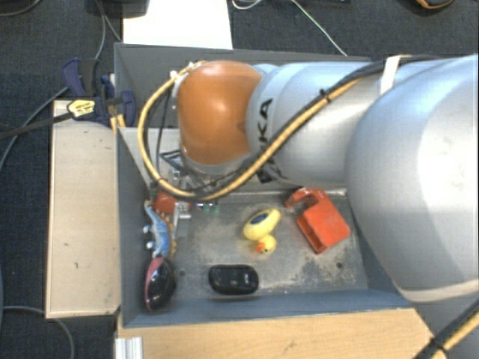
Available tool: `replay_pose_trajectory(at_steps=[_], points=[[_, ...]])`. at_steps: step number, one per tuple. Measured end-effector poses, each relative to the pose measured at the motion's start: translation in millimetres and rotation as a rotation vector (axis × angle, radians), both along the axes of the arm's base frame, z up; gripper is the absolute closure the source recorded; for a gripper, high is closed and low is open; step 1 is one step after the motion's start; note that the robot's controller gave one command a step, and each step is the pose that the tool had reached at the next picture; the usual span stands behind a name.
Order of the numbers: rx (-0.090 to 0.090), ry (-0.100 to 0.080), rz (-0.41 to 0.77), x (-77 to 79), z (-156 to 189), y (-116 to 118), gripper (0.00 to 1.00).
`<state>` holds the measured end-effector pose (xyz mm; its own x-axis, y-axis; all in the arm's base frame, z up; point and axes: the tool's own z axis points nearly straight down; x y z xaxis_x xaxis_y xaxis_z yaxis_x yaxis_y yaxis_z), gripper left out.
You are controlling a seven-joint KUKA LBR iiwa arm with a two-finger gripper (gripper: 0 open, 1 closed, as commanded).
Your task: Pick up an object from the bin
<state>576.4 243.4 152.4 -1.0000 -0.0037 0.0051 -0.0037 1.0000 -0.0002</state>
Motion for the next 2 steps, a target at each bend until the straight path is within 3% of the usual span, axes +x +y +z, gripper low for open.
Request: replay_pose_trajectory(at_steps=[1,2], points=[[0.002,-0.008,-0.008,2.2,5,-1,0.00],[0.002,-0.007,-0.175,-7.1,82,-25,0.00]])
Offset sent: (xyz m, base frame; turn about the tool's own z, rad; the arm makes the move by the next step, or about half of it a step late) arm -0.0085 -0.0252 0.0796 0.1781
